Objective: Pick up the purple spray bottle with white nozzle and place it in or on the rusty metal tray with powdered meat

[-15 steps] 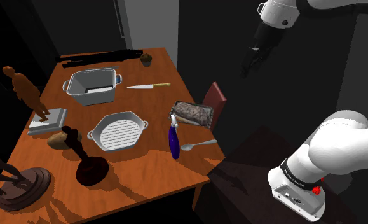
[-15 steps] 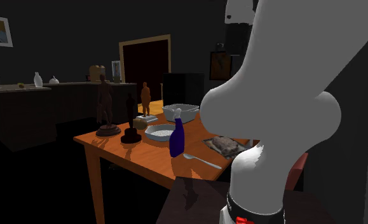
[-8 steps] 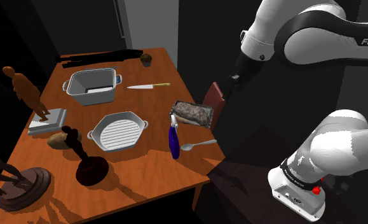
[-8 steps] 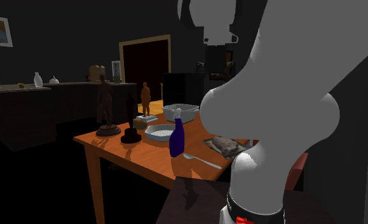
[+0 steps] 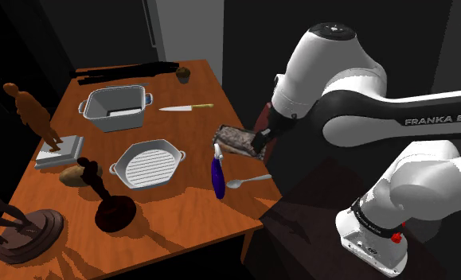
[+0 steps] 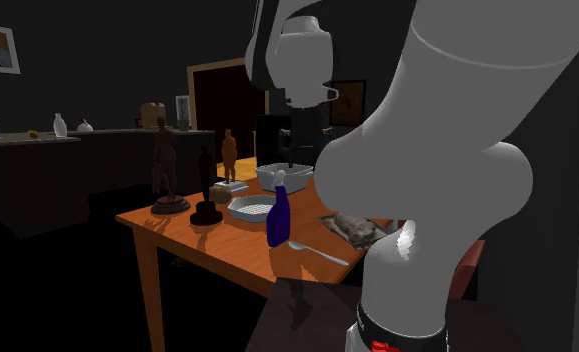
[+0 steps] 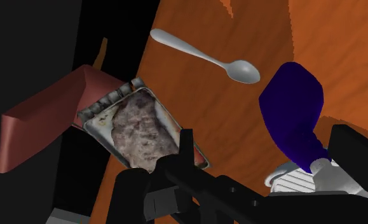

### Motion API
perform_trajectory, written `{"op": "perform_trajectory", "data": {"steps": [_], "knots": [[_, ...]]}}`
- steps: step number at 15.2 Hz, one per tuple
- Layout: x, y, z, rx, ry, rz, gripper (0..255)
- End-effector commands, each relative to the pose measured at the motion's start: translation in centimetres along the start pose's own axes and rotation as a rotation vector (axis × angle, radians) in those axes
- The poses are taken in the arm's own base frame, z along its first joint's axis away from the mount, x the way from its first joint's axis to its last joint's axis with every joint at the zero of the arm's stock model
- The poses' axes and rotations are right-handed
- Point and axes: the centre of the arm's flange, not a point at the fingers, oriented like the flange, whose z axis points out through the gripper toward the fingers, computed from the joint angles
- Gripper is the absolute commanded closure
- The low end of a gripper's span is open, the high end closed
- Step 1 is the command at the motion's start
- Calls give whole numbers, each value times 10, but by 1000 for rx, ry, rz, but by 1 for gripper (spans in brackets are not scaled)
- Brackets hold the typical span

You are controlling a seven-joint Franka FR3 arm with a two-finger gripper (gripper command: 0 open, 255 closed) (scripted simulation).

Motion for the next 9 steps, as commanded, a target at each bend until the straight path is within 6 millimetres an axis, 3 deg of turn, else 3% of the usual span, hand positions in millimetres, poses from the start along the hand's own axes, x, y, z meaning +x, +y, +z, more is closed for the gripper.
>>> {"op": "perform_trajectory", "data": {"steps": [1, 9], "knots": [[-2, -19, 20, -7, 18, 2, 0], [-7, -98, 96, -43, 80, 7, 0]]}}
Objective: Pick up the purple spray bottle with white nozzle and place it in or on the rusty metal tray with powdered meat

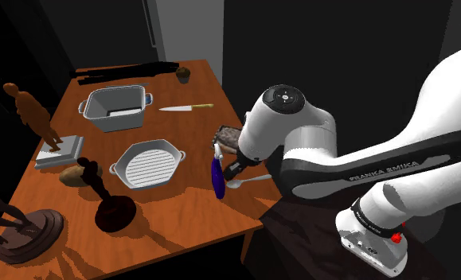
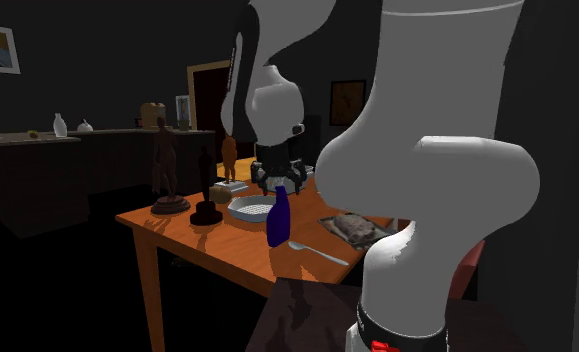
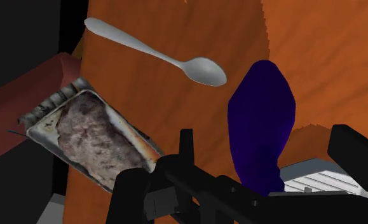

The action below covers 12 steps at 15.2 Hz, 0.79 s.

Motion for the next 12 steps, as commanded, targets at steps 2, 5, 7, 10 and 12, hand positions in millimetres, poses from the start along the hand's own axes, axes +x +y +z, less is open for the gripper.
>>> {"op": "perform_trajectory", "data": {"steps": [2, 5, 7, 10, 12], "knots": [[-4, -30, 29, -9, 24, 3, 0], [-6, -55, 53, -20, 44, 4, 0], [-6, -55, 63, -20, 44, 4, 0], [-5, -55, 79, -20, 44, 4, 0], [-5, -55, 90, -20, 44, 4, 0]]}}
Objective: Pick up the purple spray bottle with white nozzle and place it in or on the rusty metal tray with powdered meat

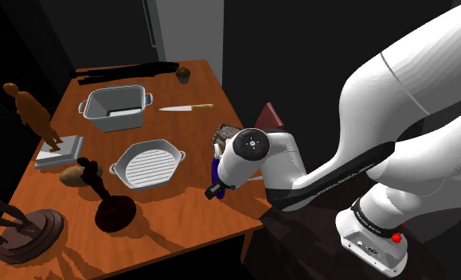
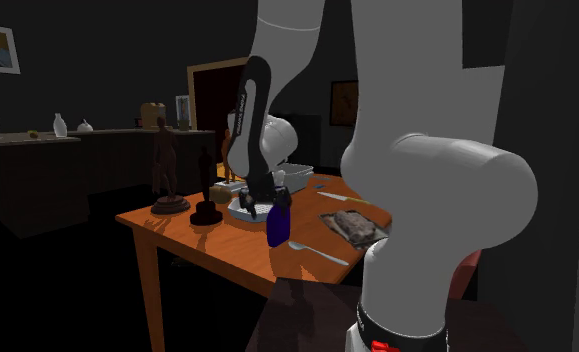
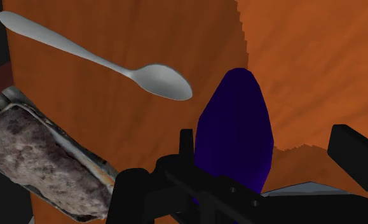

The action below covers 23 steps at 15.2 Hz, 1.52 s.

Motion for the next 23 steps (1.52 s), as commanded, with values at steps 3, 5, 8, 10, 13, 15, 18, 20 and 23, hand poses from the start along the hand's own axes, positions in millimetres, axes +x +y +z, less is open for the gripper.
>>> {"op": "perform_trajectory", "data": {"steps": [3, 5, 8, 10, 13, 15, 18, 20, 23], "knots": [[0, 0, 9, 1, -2, 1, 0], [0, 0, 9, 1, -2, 1, 0], [0, 0, 9, 1, -2, 1, 0], [0, 0, 9, 1, -2, 1, 255], [0, 0, 9, 1, -2, 1, 255], [0, 0, 9, 1, -2, 1, 255], [0, 0, 9, 1, -2, 1, 255], [3, 1, -1, 1, -2, 1, 255], [9, 3, -16, 1, -2, 1, 255]]}}
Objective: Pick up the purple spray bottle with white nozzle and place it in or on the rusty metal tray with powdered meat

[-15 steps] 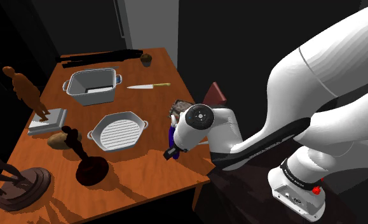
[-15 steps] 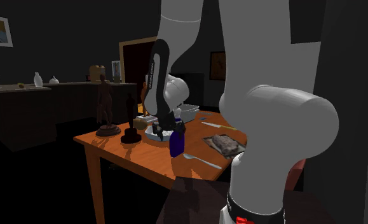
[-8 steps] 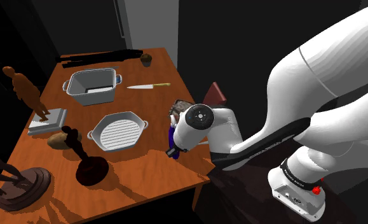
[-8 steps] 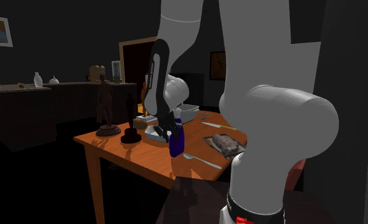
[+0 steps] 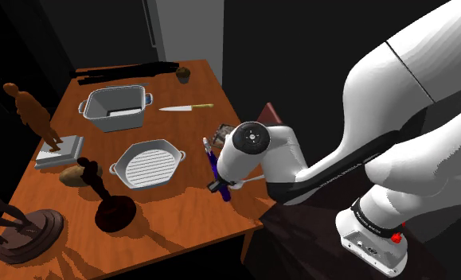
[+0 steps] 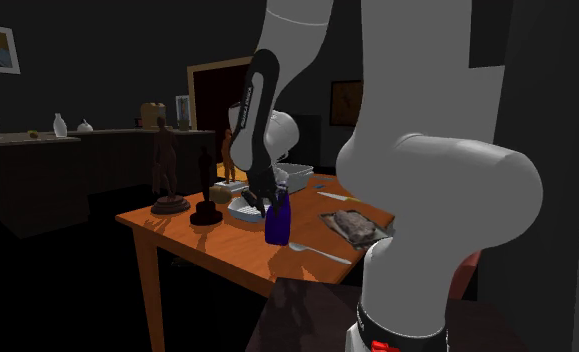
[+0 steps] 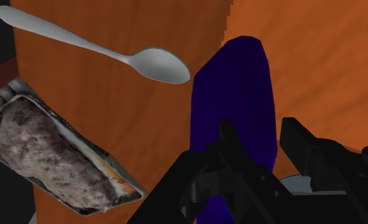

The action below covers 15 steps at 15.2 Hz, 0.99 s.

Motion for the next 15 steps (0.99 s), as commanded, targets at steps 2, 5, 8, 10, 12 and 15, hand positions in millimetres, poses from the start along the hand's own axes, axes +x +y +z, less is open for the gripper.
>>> {"op": "perform_trajectory", "data": {"steps": [2, 5, 8, 10, 12, 15], "knots": [[4, 2, -14, -2, -1, -1, 255], [10, 4, -29, -2, -1, -1, 255], [15, 5, -44, -2, -1, -1, 255], [18, 6, -54, -2, -1, -1, 255], [22, 7, -63, -2, -1, -1, 255], [27, 9, -78, -2, -1, -1, 255]]}}
